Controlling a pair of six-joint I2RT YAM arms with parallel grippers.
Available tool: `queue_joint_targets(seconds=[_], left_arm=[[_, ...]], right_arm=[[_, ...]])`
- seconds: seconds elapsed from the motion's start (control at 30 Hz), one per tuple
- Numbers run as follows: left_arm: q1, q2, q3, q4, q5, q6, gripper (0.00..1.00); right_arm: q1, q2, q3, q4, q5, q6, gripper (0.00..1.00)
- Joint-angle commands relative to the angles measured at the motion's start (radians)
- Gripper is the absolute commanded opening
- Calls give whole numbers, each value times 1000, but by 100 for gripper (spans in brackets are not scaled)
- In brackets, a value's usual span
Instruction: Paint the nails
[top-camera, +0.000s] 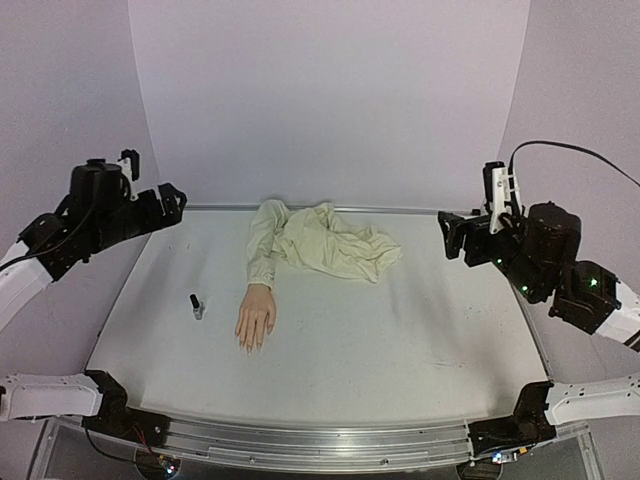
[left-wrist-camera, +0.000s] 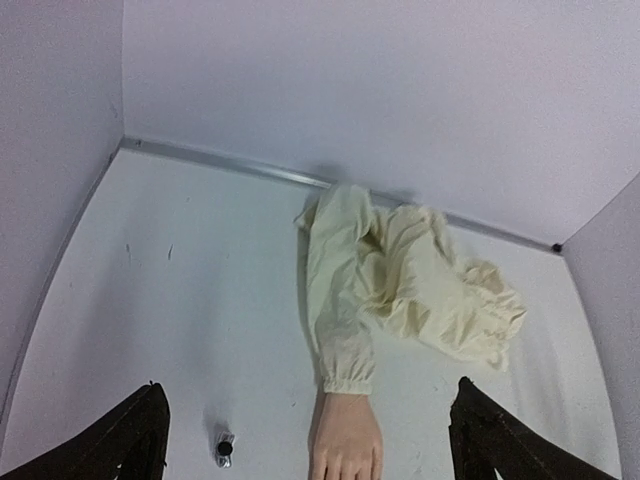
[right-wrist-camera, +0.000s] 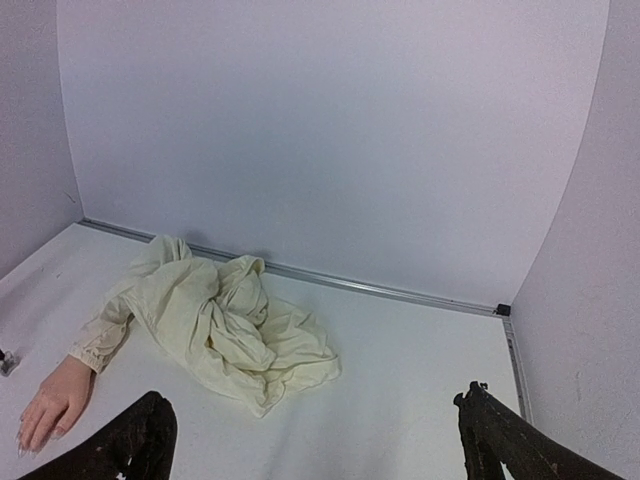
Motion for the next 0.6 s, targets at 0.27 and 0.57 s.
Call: queue_joint_targets(seconds=[0.27,0.57], left_arm=[[5,-265,-8,157,100,170,99],[5,-251,-18,160,114,178,100]], right_arm=[[-2,-80,69,-24,63,9,98],[-2,-77,72,-24,92,32,98]])
